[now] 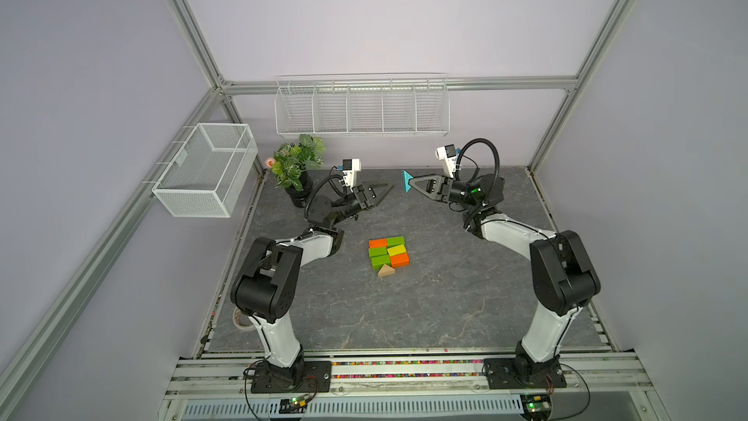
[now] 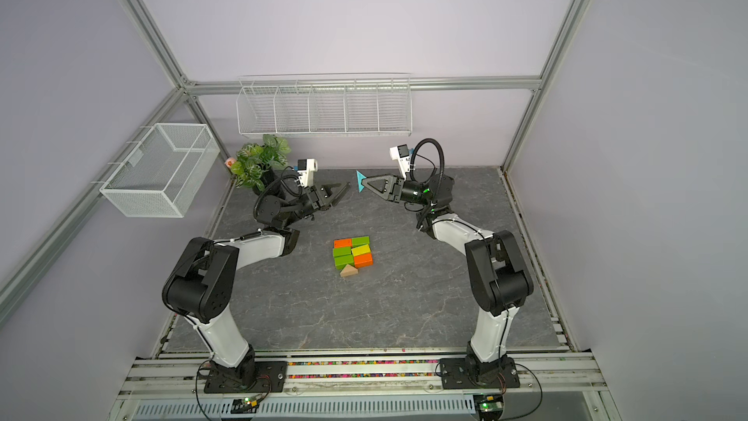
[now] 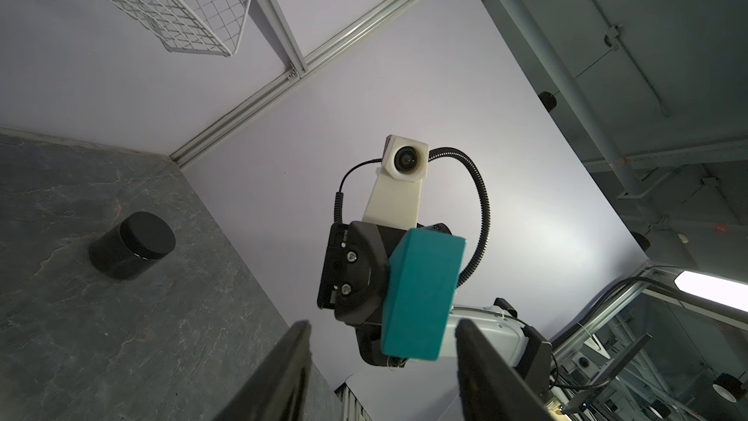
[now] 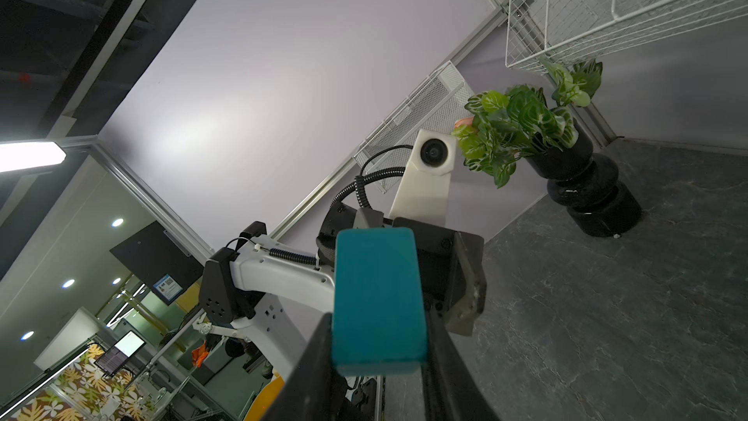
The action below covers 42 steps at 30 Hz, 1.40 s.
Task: Assemble a piece of candy with building blocks
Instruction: Assemble the building block at the center of the board.
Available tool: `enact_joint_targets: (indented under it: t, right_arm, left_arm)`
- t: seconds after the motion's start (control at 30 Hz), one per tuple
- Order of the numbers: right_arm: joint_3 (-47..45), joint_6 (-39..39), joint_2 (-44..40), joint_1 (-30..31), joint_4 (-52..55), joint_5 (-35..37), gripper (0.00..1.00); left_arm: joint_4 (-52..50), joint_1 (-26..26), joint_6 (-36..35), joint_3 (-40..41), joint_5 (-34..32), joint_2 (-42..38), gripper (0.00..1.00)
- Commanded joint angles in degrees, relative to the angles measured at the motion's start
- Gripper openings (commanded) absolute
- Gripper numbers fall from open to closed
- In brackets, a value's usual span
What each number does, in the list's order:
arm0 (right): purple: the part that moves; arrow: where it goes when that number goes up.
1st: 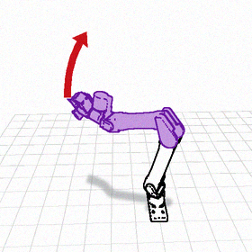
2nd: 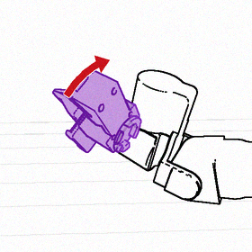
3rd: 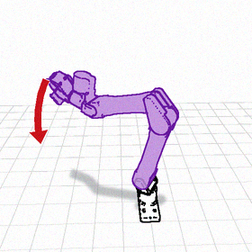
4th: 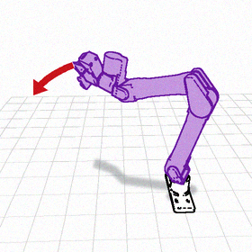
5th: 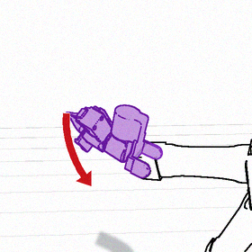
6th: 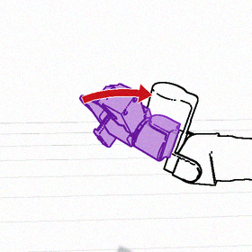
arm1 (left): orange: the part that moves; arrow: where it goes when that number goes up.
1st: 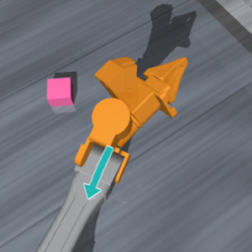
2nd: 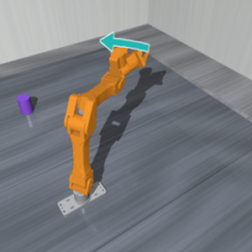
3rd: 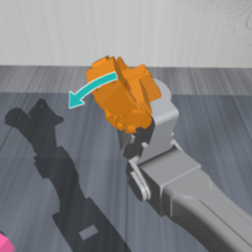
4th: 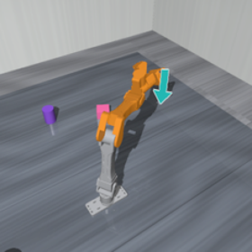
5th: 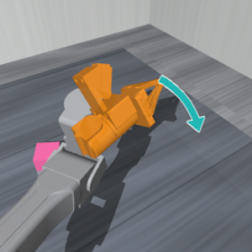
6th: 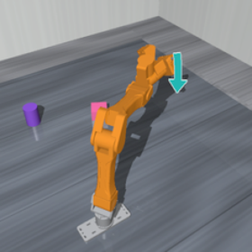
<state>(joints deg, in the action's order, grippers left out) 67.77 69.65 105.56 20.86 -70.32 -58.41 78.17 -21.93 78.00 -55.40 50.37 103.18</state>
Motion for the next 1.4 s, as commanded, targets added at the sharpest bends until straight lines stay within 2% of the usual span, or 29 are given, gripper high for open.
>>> enact_joint_targets:
  t: [0.0, 0.17, 0.4, 0.57, 0.87, 1.13, 1.27, 1.37]
  right_arm:
    - [1.0, -0.7, 0.9, 0.7, 0.9, -1.0, 0.11]
    - [0.9, -1.8, 0.7, 1.2, 2.7, -1.0, 0.11]
    - [1.0, -7.2, -0.1, 2.0, 10.5, -0.5, 0.11]
    - [1.3, -7.2, 0.3, 2.5, 10.6, -0.3, 0.11]
    - [1.3, -7.4, 0.2, 2.8, 10.8, -0.3, 0.12]
    - [2.2, -7.7, 1.3, 3.6, 11.3, -0.6, 0.12]
    - [2.8, -7.6, 2.1, 4.1, 11.4, -0.6, 0.12]
    - [3.1, -7.6, 2.5, 4.4, 11.4, -0.6, 0.12]
  left_arm:
    - [2.9, -0.3, 2.5, -1.1, 2.1, -0.5, 0.59]
    - [2.8, -0.6, 2.5, -1.4, 2.4, -0.4, 0.59]
    - [2.8, -1.7, 2.3, -2.4, 2.5, 0.5, 0.6]
    - [2.8, -2.2, 2.4, -2.7, 2.6, 1.3, 0.59]
    - [2.8, -2.6, 2.6, -3.1, 2.5, 2.6, 0.4]
    - [2.7, -3.1, 2.8, -3.8, 2.9, 3.1, 0.38]
    - [2.7, -3.4, 3.1, -4.3, 3.1, 3.5, 0.3]
    - [2.7, -3.5, 3.2, -4.4, 3.2, 3.6, 0.28]
